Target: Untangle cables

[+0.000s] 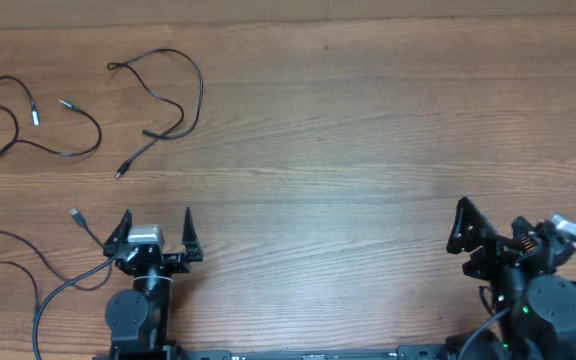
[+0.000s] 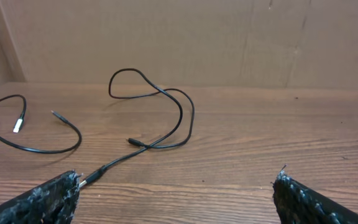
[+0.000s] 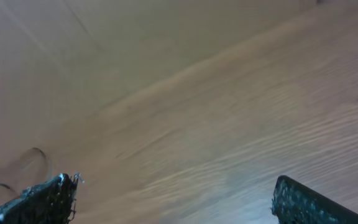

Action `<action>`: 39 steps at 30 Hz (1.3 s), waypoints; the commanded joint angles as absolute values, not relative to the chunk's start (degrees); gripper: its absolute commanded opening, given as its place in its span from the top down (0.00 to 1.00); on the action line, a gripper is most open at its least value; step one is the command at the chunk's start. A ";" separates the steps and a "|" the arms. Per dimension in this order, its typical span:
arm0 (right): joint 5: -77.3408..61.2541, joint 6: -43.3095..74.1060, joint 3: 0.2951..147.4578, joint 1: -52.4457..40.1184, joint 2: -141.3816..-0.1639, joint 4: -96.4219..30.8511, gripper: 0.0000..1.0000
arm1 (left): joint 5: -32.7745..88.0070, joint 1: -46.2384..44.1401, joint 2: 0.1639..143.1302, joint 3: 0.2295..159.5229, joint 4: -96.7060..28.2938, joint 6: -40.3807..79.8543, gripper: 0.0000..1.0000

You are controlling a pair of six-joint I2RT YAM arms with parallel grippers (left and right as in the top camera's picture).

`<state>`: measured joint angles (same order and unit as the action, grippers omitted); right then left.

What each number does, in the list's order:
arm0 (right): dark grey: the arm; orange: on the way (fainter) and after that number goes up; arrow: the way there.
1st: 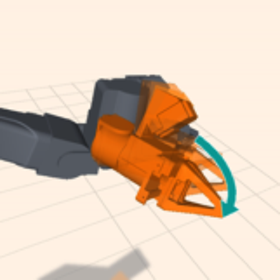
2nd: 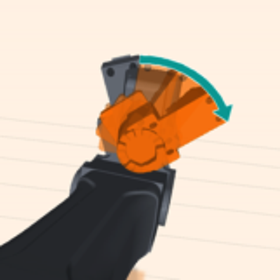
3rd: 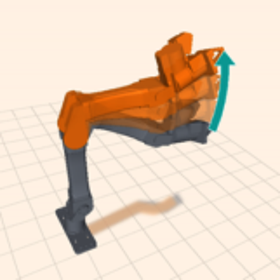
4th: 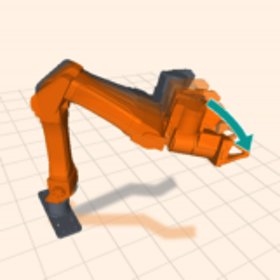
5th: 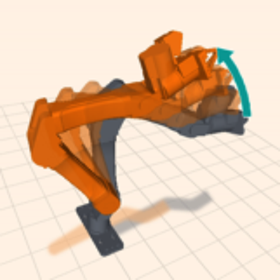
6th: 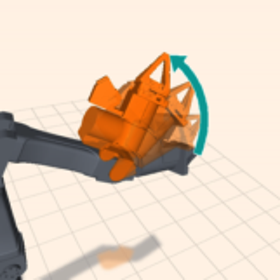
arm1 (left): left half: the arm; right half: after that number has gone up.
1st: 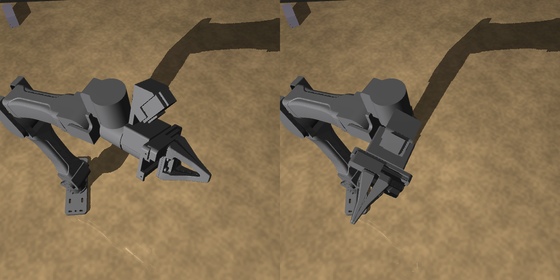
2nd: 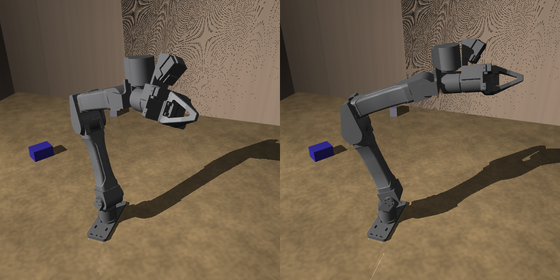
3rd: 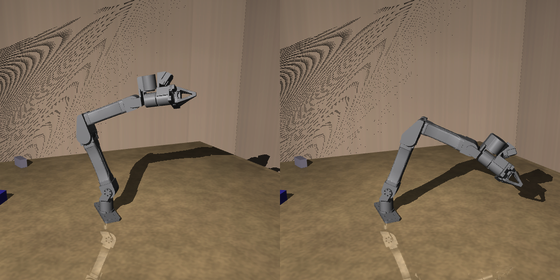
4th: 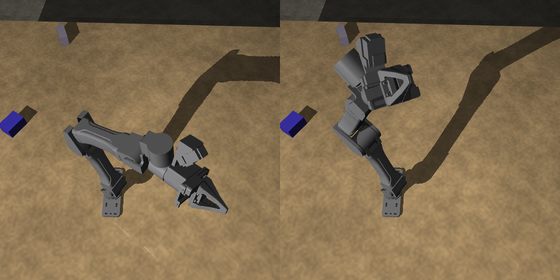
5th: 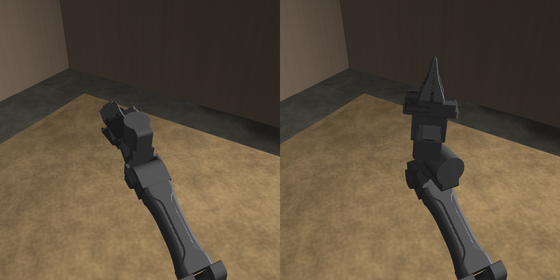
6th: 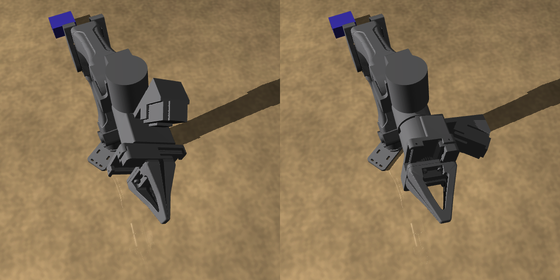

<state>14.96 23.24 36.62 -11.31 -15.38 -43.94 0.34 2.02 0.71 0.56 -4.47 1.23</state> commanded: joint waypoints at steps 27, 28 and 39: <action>15.64 14.92 17.12 -8.47 -7.60 -19.55 0.00 | -0.19 2.39 0.21 0.25 -4.40 0.16 0.00; 14.85 14.92 16.36 -7.51 -6.57 -19.55 0.00 | -0.19 2.39 0.21 0.27 -4.40 0.16 0.01; 6.28 14.92 7.57 0.47 -0.12 -11.07 0.00 | -0.19 2.39 0.21 0.27 -4.40 0.16 0.00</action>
<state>10.00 15.11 9.19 -1.08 -0.84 -12.60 0.34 2.02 0.64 0.56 -4.45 1.23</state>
